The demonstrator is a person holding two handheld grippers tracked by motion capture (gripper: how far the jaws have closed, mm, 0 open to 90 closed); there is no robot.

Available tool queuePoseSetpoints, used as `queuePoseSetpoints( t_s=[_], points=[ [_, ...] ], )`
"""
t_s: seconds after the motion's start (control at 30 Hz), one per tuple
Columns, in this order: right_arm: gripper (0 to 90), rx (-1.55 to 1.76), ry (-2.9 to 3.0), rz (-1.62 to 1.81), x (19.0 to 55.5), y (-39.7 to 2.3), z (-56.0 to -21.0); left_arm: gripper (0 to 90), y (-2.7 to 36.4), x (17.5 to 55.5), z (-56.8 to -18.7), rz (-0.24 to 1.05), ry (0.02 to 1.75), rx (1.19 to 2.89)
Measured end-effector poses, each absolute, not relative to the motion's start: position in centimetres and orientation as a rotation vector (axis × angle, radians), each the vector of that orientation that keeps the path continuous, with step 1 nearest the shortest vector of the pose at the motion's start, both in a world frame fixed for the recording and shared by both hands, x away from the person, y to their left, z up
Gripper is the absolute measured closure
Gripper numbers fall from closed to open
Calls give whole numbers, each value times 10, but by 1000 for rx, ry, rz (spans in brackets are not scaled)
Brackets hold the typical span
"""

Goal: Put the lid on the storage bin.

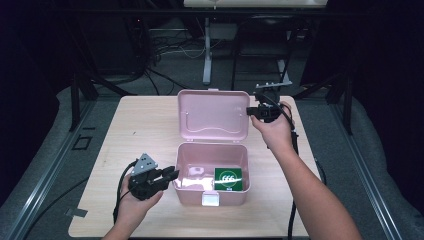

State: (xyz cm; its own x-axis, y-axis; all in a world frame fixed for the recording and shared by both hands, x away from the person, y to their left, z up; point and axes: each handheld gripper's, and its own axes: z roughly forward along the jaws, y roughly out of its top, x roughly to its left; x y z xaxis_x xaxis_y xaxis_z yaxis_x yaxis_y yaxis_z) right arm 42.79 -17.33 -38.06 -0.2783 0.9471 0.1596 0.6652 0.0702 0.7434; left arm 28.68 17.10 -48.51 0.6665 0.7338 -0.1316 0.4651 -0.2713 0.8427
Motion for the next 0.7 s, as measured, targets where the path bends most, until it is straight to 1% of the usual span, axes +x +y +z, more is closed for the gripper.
queuePoseSetpoints(
  t_s=[0.33,0.7],
  points=[
    [879,1530,1976,1102,409,-176,-379,741,171,287,-485,354,940,1923],
    [878,1440,1973,1085,389,-173,-376,740,171,287,-485,353,943,1921]
  ],
)
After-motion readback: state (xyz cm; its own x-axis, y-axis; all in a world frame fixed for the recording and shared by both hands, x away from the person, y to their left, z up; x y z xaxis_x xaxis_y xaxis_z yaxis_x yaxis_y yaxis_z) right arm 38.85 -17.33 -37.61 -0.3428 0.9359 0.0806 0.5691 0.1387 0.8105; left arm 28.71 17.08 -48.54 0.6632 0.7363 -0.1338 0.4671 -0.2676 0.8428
